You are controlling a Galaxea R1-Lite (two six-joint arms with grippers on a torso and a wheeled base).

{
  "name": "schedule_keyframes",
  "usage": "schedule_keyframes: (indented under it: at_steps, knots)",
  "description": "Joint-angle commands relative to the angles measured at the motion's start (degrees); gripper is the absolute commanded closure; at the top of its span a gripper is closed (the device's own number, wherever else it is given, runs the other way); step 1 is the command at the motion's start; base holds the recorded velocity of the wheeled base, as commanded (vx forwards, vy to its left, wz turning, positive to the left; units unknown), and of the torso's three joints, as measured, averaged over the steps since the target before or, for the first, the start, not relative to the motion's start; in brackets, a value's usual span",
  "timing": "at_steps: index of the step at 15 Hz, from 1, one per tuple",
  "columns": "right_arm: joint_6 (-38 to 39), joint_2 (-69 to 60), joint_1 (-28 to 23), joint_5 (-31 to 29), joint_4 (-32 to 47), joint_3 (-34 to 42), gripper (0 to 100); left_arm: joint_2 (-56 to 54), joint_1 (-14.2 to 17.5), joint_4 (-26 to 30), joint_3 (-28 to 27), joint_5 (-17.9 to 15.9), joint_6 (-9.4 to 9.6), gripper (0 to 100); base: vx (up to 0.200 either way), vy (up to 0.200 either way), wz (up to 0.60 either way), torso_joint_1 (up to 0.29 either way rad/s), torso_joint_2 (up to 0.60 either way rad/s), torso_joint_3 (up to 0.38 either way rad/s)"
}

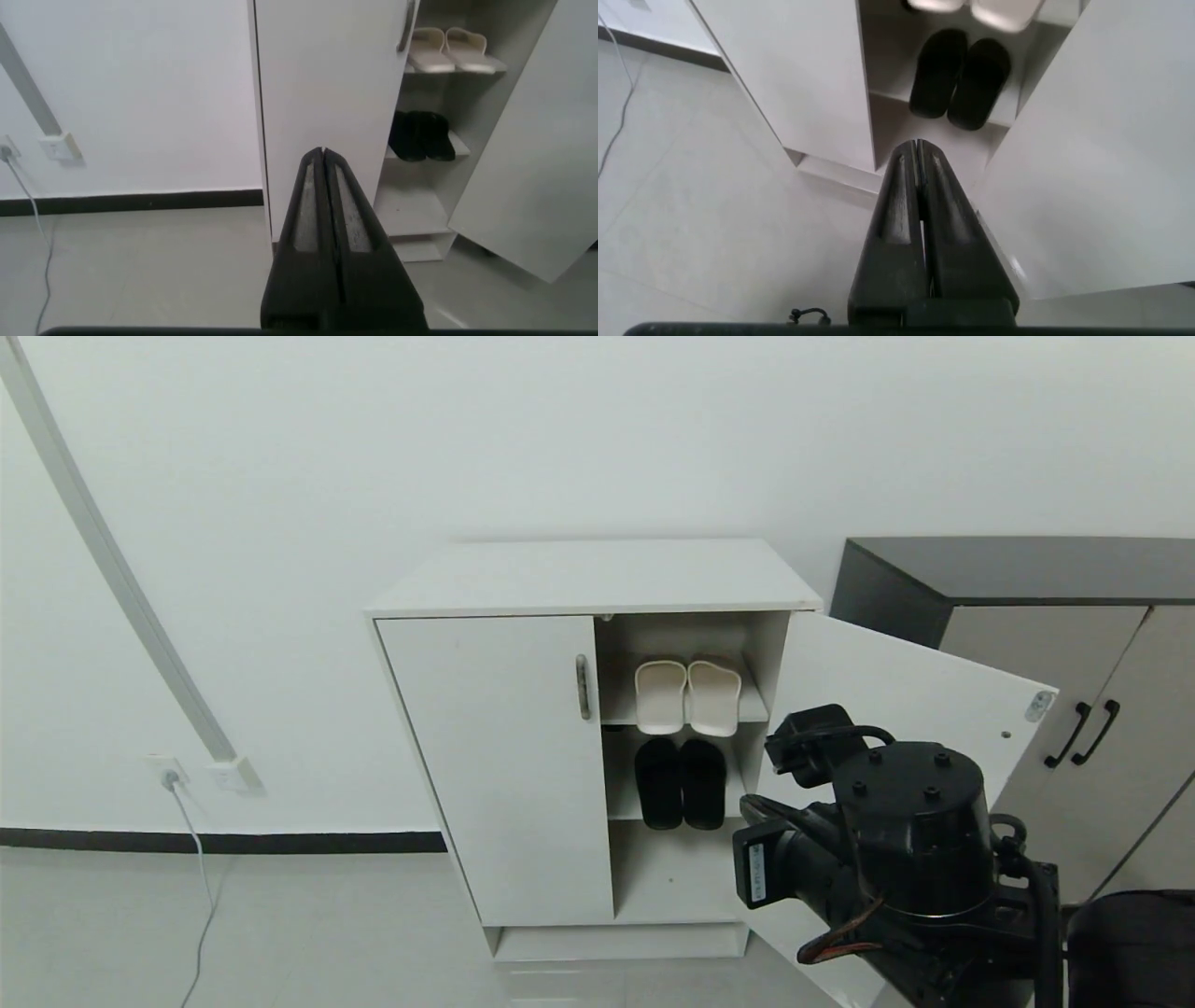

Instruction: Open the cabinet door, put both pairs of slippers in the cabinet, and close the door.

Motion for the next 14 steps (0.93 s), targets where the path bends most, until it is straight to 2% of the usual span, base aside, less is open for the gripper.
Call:
schedule_keyframes:
  at_steps: [1,14]
  knots:
    - [0.0,0.1,0.0,0.0,0.0,0.0,100,0.1,0.0,0.0,0.0,0.0,-0.02,100,0.000,0.000,0.00,0.173,-0.48,-0.315]
    - [-0.3,-0.3,-0.9,0.1,-0.4,0.0,100,0.1,0.0,0.0,0.0,0.0,-0.11,100,0.000,0.000,0.00,0.223,-0.54,-0.319]
